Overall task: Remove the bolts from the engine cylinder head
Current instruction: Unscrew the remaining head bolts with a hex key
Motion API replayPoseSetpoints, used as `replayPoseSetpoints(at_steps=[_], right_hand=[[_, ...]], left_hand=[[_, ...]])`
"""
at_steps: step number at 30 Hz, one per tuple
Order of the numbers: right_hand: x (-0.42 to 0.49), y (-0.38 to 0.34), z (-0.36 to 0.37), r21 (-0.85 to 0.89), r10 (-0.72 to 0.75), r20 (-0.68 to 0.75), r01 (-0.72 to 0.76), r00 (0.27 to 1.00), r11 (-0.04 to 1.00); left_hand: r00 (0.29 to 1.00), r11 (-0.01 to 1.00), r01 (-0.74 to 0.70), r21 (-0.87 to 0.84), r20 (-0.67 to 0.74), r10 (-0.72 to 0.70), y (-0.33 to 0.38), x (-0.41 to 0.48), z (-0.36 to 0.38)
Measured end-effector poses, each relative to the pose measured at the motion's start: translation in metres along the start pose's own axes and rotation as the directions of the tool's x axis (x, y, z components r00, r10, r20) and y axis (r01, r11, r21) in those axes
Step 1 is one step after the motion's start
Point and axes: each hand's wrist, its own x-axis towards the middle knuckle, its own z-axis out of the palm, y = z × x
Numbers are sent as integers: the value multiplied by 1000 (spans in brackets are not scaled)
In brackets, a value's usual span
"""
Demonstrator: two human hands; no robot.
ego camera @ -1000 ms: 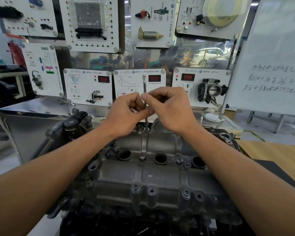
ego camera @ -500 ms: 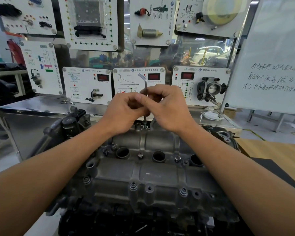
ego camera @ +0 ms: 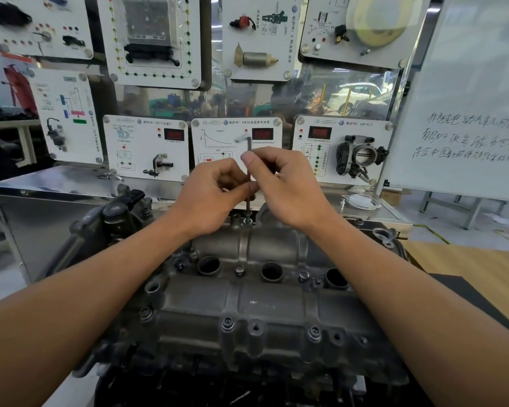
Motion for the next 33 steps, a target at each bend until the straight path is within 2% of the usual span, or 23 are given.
replayPoseSetpoints(at_steps=[3, 5, 7, 10, 12, 17, 20, 23, 26, 30, 33], right_hand=[[1, 0, 2, 39, 6, -98, -2, 995, 999], [1, -1, 3, 41, 0, -114, 5, 993, 999], [0, -3, 2, 19, -28, -75, 29, 997, 999], [-1, -4, 0, -45, -54, 9, 54, 999, 998], [-1, -4, 0, -51, -35, 27, 36, 999, 998], [1, -4, 1, 12, -6, -91, 7, 996, 1000], [1, -5, 3, 16, -6, -81, 8, 997, 1000], [1, -5, 3, -44, -21, -7, 21, 1000, 999], [1, -1, -2, -17, 8, 37, -8, 999, 1000], [1, -6, -5, -21, -29, -8, 29, 1000, 999], [6, -11, -3, -84, -31, 13, 32, 999, 996]], left_hand=[[1000, 999, -16, 37, -10, 17, 0, 2, 2], [1000, 998, -12, 69, -14, 13, 0, 3, 2], [1000, 999, -5, 51, -1, 5, -3, 3, 1], [994, 1000, 1, -26, 108, 2, -2, 1, -2], [992, 1000, -20, -3, 123, 20, -2, -1, -2], [999, 998, -33, 53, 0, 33, 2, 1, 1], [999, 997, 6, 81, -45, -2, 2, 2, 3], [1000, 999, -3, 37, 28, 2, 1, 2, -1], [992, 1000, -11, -10, 129, 12, 1, 1, -5], [1000, 999, 13, 45, 14, -13, 7, 1, -3], [997, 984, 57, 168, -54, -49, 12, 5, -3]])
